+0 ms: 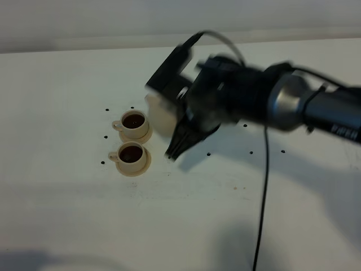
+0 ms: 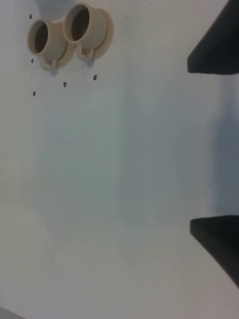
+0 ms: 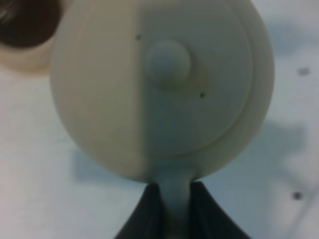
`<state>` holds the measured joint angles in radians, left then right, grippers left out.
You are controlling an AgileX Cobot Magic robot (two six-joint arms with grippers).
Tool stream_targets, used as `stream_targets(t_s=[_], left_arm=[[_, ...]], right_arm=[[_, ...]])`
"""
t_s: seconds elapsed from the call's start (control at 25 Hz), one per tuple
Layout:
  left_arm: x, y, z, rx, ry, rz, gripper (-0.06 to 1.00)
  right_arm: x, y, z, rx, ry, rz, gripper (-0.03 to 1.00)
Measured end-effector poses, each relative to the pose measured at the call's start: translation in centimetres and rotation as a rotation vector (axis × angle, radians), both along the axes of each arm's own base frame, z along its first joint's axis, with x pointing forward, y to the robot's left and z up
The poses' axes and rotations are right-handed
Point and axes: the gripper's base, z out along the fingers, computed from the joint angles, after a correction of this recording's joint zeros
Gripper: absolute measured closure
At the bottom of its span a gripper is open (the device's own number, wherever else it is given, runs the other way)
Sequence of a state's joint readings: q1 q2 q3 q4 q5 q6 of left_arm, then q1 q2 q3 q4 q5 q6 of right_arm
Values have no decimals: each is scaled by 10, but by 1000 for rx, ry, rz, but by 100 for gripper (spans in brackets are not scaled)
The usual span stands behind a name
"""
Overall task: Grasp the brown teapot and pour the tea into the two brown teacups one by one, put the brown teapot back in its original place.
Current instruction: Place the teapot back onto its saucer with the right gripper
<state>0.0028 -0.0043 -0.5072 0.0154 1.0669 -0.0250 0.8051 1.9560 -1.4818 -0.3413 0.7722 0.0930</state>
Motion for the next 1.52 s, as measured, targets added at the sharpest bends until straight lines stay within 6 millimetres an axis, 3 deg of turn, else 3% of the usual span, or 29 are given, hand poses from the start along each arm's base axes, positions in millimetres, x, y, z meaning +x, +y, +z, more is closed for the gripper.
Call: stream_targets(t_s=[0.32, 0.6, 0.76, 1.2, 1.52], left_arm=[[0, 0, 0, 0, 0, 0, 37], [0, 0, 0, 0, 0, 0, 37], [0, 0, 0, 0, 0, 0, 37], [0, 0, 0, 0, 0, 0, 37], [0, 0, 0, 0, 0, 0, 37]], right_arm=[[61, -78, 11, 31, 41, -220, 88], [87, -139, 9, 57, 94, -371, 88], [93, -151, 7, 75, 110, -399, 88], [119, -147, -18, 88, 167, -419, 88], [127, -161, -35, 83, 203, -458, 88]])
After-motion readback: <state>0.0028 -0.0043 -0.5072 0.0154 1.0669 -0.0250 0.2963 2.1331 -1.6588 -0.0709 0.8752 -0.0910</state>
